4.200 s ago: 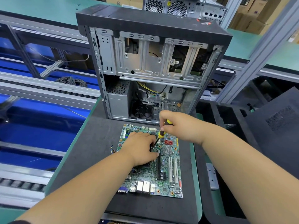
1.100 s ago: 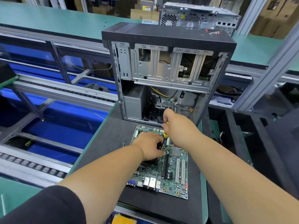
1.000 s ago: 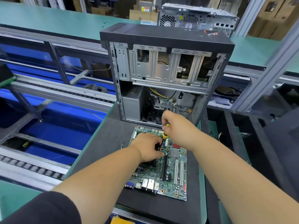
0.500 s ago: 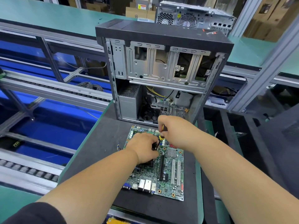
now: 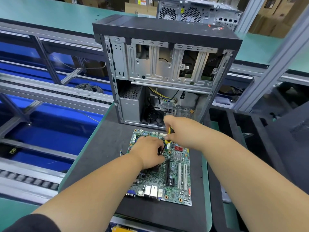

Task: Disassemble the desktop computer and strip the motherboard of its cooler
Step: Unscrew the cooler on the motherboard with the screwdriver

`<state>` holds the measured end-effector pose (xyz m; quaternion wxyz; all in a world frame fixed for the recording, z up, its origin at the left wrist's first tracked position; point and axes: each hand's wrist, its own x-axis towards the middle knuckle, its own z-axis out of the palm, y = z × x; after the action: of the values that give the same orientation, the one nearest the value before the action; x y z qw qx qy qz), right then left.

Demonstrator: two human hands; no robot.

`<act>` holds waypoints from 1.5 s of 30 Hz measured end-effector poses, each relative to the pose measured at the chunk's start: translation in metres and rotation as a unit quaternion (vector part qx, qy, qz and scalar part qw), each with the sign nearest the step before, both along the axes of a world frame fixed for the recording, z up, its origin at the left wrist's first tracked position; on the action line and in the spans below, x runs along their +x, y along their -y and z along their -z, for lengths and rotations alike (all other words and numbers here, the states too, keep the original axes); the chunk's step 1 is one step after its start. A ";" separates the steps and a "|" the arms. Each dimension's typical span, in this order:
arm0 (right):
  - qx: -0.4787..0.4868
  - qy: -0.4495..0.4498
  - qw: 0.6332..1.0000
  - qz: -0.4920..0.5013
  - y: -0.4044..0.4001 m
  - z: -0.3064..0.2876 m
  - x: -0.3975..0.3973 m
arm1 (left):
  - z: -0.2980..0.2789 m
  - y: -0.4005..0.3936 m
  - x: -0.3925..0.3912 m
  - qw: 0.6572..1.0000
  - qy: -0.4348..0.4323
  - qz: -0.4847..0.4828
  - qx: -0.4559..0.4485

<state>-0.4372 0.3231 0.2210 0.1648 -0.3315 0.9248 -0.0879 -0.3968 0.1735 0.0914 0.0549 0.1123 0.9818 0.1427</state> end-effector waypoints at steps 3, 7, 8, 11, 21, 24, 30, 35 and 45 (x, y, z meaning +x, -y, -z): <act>0.027 0.010 0.999 -0.046 -0.007 -0.005 -0.007 | -0.003 0.001 0.000 1.000 0.005 0.002 0.017; 0.054 0.011 0.994 -0.095 -0.010 -0.009 -0.009 | -0.005 0.000 0.000 0.998 0.003 -0.017 0.062; 0.058 0.009 0.993 -0.102 -0.010 -0.010 -0.007 | -0.005 0.000 0.000 0.998 0.000 -0.020 0.067; 0.052 -0.011 0.992 -0.112 -0.008 -0.006 -0.004 | -0.006 -0.002 0.002 0.997 -0.006 -0.028 0.072; -0.124 -0.077 0.978 0.148 -0.008 0.012 0.010 | -0.009 0.002 0.011 0.987 -0.016 -0.054 0.151; -0.041 -0.128 0.976 0.171 -0.001 0.012 0.016 | -0.010 -0.002 0.011 0.987 -0.002 -0.076 0.143; 0.139 -0.074 0.975 0.155 0.020 -0.008 0.003 | -0.001 -0.008 0.013 0.999 0.017 -0.028 -0.043; 0.207 -0.071 0.969 0.112 0.033 -0.020 -0.008 | 0.004 -0.005 0.012 0.999 0.004 -0.031 -0.025; 0.003 -0.075 0.997 0.028 0.009 0.004 0.001 | 0.003 -0.001 0.011 1.000 0.008 -0.005 -0.012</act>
<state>-0.4365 0.3139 0.2167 0.0934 -0.3101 0.9439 -0.0641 -0.3858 0.1741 0.0882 0.0629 0.1055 0.9836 0.1319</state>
